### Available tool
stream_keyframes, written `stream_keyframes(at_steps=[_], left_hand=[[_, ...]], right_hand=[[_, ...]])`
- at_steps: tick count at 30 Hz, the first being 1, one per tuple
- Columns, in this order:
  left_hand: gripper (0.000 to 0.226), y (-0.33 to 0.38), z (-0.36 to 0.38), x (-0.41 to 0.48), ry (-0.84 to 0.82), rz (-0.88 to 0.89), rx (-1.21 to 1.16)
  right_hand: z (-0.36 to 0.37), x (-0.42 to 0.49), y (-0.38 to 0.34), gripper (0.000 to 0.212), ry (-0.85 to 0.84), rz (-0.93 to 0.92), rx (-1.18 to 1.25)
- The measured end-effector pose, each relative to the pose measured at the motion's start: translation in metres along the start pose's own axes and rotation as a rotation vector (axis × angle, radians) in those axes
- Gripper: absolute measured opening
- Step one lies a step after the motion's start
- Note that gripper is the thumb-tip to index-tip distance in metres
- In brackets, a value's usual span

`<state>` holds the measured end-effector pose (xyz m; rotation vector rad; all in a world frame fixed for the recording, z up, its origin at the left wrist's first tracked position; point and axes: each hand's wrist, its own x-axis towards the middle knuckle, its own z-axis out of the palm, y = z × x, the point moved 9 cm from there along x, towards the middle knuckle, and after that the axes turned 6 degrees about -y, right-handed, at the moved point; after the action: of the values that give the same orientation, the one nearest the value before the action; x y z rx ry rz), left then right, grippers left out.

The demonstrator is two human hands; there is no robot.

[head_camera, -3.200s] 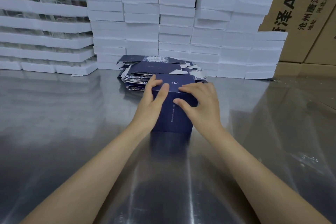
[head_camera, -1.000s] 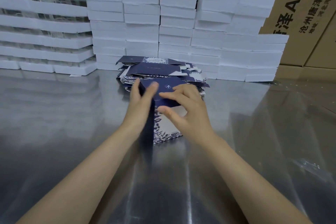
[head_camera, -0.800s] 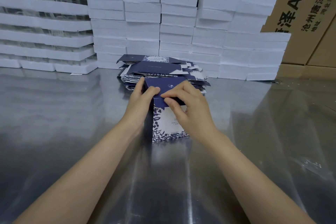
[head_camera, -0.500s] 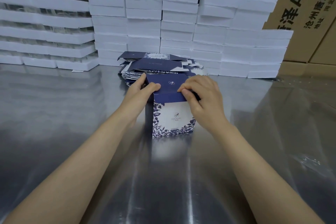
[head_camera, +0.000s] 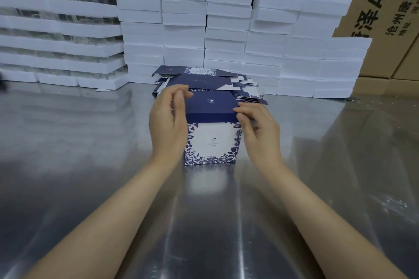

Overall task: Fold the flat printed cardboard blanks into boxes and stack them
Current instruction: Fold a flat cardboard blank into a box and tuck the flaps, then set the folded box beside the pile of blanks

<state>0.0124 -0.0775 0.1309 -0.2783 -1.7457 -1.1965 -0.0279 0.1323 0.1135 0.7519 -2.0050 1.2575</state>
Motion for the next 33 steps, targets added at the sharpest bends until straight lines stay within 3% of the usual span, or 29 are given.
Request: stream_keyframes(at_steps=[3, 5, 7, 10, 17, 21, 26, 30, 33], left_hand=[[0.032, 0.035, 0.027, -0.015, -0.173, 0.433, 0.4], [0.049, 0.03, 0.055, -0.03, -0.31, 0.492, 0.67], [0.067, 0.012, 0.067, -0.037, -0.387, 0.369, 0.8], [0.065, -0.012, 0.057, -0.031, -0.352, 0.191, 0.816], [0.055, -0.083, -0.033, 0.015, -0.117, -0.042, 0.957], [0.075, -0.131, -0.047, 0.032, -0.176, -0.085, 1.056], [0.088, -0.188, -0.036, 0.066, -0.237, -0.195, 1.115], [0.09, -0.229, -0.016, 0.094, -0.253, -0.259, 1.145], [0.09, -0.26, -0.001, 0.119, -0.244, -0.263, 1.145]], right_hand=[[0.005, -0.003, -0.007, 0.017, 0.03, -0.032, -0.052], [0.01, -0.003, -0.006, 0.022, -0.029, -0.029, -0.011], [0.021, -0.006, -0.001, 0.029, -0.154, 0.023, 0.134], [0.049, -0.023, 0.002, 0.042, -0.38, 0.08, 0.273], [0.095, -0.056, 0.017, 0.046, -0.762, 0.021, -0.167], [0.103, -0.052, 0.018, 0.038, -0.78, -0.051, -0.279], [0.088, -0.006, 0.049, 0.031, -0.561, 0.045, -0.439], [0.114, 0.001, 0.057, 0.028, -0.671, 0.022, -0.392], [0.117, 0.001, 0.058, 0.026, -0.656, -0.009, -0.354]])
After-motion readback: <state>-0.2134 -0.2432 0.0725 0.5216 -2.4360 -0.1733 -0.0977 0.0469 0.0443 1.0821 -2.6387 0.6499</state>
